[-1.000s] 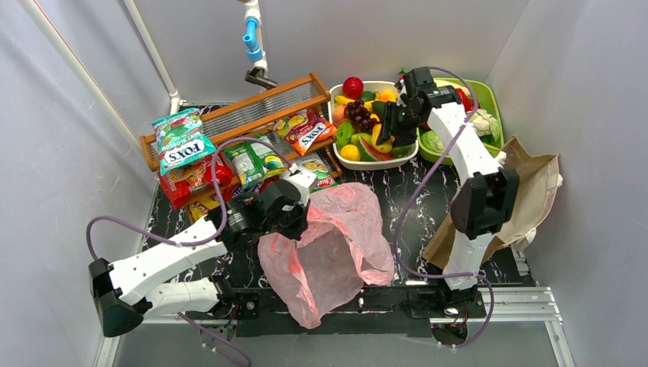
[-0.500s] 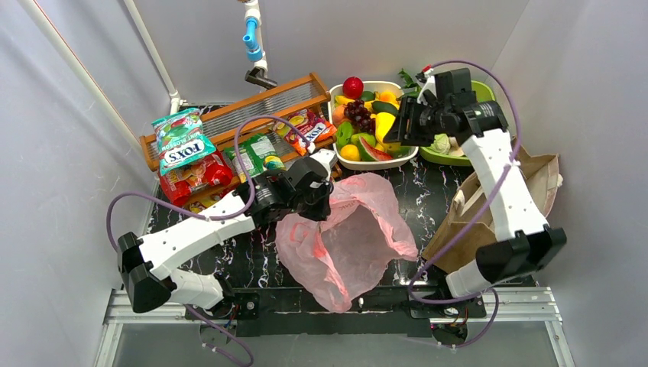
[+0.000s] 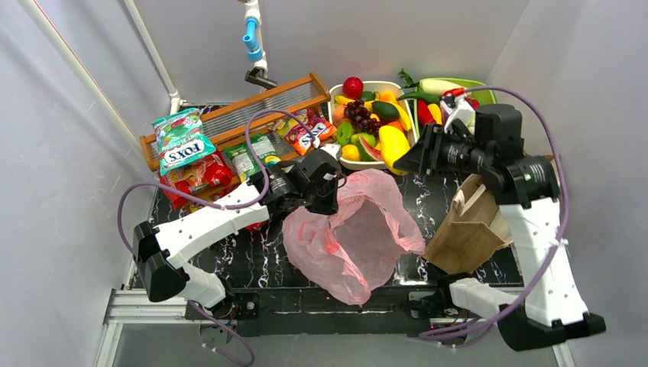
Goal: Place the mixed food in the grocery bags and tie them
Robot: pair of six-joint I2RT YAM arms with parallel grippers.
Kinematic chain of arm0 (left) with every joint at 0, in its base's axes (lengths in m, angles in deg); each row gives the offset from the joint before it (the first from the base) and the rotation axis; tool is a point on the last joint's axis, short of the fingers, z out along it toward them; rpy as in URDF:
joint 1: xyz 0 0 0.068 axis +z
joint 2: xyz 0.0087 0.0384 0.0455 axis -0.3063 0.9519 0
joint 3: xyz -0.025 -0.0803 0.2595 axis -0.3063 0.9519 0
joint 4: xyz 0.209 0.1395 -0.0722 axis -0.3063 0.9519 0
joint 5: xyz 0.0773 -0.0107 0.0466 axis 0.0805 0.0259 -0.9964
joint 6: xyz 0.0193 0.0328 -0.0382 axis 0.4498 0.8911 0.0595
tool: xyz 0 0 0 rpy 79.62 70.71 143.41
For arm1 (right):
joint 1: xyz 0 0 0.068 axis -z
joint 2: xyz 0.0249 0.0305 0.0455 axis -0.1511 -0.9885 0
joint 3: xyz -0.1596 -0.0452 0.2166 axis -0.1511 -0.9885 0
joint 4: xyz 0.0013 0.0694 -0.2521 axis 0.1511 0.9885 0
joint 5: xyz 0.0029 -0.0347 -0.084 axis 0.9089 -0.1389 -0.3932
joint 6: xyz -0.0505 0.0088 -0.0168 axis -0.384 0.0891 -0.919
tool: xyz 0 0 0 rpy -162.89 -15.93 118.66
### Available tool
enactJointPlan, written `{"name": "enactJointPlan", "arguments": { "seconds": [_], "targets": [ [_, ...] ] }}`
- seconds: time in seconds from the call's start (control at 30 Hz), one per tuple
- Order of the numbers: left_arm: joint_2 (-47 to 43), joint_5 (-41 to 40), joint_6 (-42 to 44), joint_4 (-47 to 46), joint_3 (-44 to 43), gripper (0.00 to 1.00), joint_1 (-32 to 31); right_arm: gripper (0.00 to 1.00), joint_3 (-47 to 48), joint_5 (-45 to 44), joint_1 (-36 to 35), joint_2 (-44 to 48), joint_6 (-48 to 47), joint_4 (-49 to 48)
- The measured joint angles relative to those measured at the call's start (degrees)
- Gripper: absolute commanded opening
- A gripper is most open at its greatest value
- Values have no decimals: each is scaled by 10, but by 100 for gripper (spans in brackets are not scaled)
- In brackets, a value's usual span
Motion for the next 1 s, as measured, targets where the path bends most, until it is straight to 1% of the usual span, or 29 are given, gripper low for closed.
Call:
{"name": "enactJointPlan", "arguments": {
  "seconds": [0.27, 0.43, 0.53, 0.7, 0.9, 1.0],
  "targets": [
    [33, -8, -26, 35, -75, 0, 0, 1, -58, 108, 0, 107, 8, 2],
    [53, -10, -34, 45, -102, 0, 0, 1, -138, 152, -2, 162, 30, 2],
    [64, -11, -37, 49, -111, 0, 0, 1, -175, 167, -7, 172, 42, 3],
    [77, -11, -42, 57, -130, 0, 0, 1, -192, 157, -19, 169, 48, 16],
    [77, -11, -46, 61, -134, 0, 0, 1, -193, 105, -22, 166, 34, 61],
    [77, -11, -46, 62, -134, 0, 0, 1, -197, 95, -22, 158, 31, 70]
  ]
}}
